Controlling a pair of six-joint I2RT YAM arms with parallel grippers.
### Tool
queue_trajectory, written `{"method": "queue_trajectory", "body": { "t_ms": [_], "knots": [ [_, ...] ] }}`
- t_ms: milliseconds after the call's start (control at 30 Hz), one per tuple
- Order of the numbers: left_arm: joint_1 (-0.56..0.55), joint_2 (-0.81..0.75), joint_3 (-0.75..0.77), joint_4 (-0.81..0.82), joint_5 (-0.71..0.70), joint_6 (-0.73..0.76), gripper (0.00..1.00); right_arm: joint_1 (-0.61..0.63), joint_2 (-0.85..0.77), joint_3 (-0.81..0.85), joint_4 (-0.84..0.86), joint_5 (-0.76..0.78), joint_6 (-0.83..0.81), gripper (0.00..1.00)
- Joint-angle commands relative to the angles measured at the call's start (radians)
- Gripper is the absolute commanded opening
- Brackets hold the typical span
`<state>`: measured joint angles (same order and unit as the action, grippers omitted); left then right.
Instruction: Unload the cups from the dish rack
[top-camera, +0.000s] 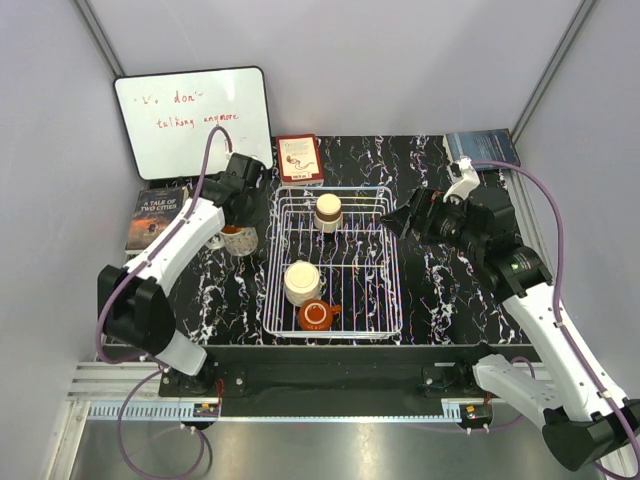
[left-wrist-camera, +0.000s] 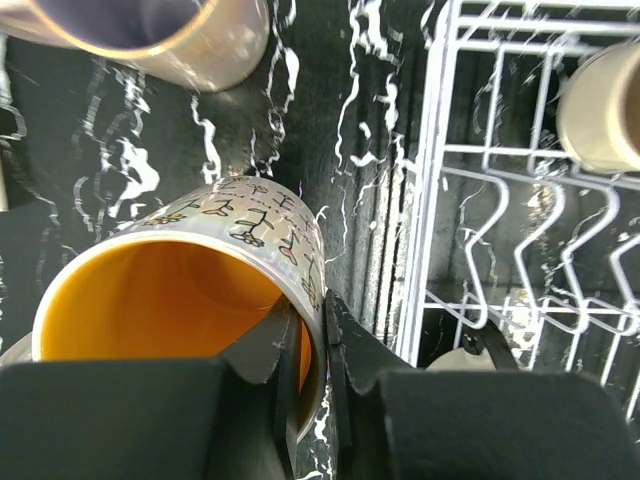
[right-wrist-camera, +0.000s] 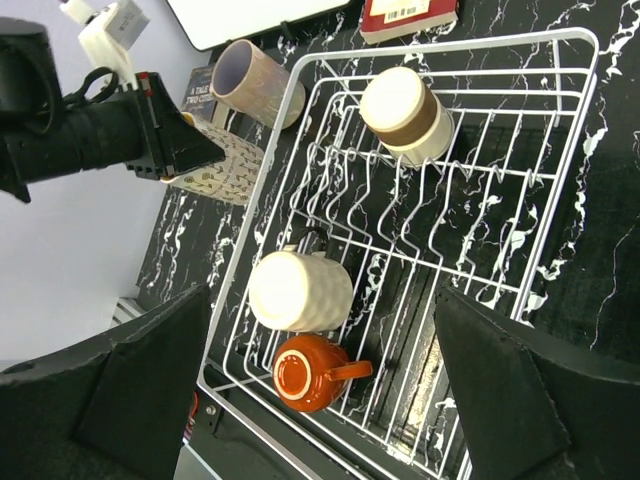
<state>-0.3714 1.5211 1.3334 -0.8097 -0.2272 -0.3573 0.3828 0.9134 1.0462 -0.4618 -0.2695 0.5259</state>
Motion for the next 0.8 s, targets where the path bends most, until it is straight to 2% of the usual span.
{"method": "queue_trajectory", "body": {
  "t_ms": [0,400,767],
  "knots": [
    [0.035,0.034,0.076,0.067,0.06,0.06,0.0,0.014,-0.01,-0.014,-0.003,0.03,-0.038,1.0],
    [0.123,0.2,0.162,0.089,0.089,0.064,0.0,0.045,0.018,-0.002,-0.005,0.058,-0.07,1.0],
    [0.169,0.275,0.144,0.101,0.121,0.06,0.0,0.065,0.036,0.02,-0.024,0.082,-0.098,1.0]
  ]
}}
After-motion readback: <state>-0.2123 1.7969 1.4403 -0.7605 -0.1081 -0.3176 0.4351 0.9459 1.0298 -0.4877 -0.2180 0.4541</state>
